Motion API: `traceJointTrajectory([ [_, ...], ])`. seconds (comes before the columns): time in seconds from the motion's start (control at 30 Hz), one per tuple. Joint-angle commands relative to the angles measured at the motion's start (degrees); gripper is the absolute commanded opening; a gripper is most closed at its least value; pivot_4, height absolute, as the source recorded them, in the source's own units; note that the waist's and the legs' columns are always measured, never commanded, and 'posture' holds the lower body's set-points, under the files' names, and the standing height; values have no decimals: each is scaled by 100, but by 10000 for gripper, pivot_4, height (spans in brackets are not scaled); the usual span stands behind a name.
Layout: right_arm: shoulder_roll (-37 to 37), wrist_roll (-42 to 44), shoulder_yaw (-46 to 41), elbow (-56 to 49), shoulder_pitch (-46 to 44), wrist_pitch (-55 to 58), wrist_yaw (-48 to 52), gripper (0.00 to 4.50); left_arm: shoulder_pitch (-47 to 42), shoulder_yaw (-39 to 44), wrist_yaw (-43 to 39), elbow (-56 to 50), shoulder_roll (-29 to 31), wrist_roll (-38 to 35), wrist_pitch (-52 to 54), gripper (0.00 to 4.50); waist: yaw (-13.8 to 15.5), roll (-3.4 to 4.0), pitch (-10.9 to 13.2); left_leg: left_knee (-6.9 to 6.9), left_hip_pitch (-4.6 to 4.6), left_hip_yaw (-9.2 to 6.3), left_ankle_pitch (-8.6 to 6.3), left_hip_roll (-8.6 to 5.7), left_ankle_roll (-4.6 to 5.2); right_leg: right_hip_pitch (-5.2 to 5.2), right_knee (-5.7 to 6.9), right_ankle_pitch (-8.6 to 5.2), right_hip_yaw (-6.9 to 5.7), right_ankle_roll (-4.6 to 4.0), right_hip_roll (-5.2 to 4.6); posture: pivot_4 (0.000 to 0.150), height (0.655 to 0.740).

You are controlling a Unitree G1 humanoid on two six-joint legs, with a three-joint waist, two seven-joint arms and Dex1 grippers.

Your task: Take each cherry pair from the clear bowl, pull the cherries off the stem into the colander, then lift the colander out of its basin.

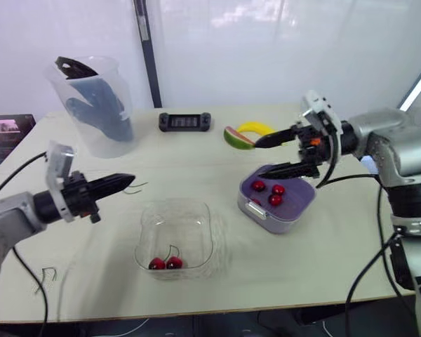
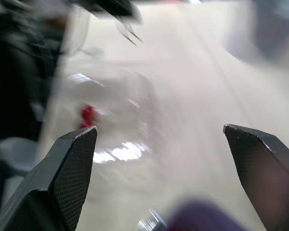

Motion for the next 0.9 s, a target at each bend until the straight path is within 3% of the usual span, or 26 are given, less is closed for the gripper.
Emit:
traceJointTrajectory([
  [0.03,412,440,-60,-545,-105,174,-244,44666,893,773,-67,-132,43,74,7,0,-27,0,0,-1,1,3,0,1,0,-2,-2,0,1,0,-4,1500,7400],
  [0.17,765,417,118,-570,-16,109,-490,44666,1775,1299,96,-285,-171,-106,120,0,49,0,0,0,-2,0,0,-1,0,-2,-3,0,0,0,-11,1500,7400],
  [0.37,926,347,284,-625,151,-47,-702,44666,2676,1427,235,-153,-217,375,94,0,70,-2,-1,1,-1,-2,-1,-3,0,1,-4,0,-3,0,-15,1500,7400],
  [0.7,1034,437,284,-895,316,65,-1130,44666,2657,1106,381,998,-344,1020,-111,0,44,-2,-1,-3,0,-3,-1,0,0,-3,-3,0,-4,-1,-10,1500,7400],
  [0.8,1032,539,214,-988,339,152,-1237,45000,2586,1162,412,1250,-389,1125,-177,8647,44,-2,-1,-3,-1,0,-1,-1,0,-3,-3,0,-3,-1,-13,1500,7400],
  [0.9,993,614,176,-1056,375,207,-1289,45000,2581,1284,349,1286,-356,1144,-234,24645,45,-2,-2,-3,0,-2,-1,0,0,-3,-3,0,-3,-1,-13,1500,7400],
])
